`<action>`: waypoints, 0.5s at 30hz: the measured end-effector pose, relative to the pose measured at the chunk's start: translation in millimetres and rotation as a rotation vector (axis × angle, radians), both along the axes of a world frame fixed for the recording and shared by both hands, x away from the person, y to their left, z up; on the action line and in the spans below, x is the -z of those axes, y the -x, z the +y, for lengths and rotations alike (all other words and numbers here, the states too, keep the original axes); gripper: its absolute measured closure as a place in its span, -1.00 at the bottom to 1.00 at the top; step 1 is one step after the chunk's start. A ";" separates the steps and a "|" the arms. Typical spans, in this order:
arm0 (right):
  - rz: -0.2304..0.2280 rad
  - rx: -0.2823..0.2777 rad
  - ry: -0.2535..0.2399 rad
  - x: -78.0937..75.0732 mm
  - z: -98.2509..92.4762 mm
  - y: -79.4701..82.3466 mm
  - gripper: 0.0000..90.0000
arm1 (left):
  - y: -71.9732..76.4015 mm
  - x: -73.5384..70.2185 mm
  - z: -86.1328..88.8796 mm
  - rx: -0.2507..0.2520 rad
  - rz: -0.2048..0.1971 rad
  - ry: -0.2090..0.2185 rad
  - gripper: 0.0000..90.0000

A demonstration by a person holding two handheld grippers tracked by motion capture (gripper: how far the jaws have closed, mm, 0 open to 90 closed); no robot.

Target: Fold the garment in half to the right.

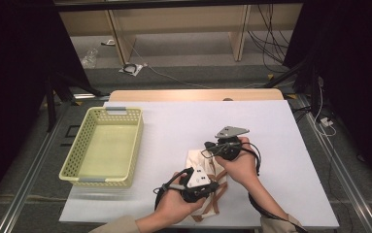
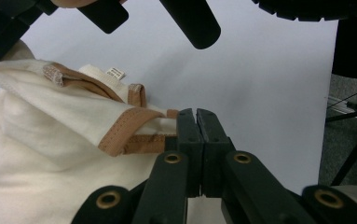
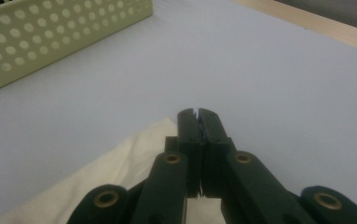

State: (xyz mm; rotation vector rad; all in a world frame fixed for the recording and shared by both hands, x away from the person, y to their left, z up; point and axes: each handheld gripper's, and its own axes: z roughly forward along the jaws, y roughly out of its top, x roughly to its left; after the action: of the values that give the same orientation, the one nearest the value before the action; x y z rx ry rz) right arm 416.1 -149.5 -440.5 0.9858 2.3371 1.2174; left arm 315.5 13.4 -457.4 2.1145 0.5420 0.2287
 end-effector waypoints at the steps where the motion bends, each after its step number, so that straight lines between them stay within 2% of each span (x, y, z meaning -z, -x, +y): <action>1: 0.003 0.003 -0.001 0.5 -0.4 0.2 0.99 | 0.0 0.3 -0.1 0.000 0.000 -0.001 0.97; 15: 0.012 0.007 0.000 5.0 -3.4 -0.3 0.99 | -0.6 4.2 -0.7 0.000 0.006 -0.016 0.97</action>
State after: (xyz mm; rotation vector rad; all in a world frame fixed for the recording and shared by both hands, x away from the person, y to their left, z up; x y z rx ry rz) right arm 416.4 -152.9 -445.5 1.0037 2.3402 1.2125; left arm 316.1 12.7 -461.5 2.1308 0.5458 0.2277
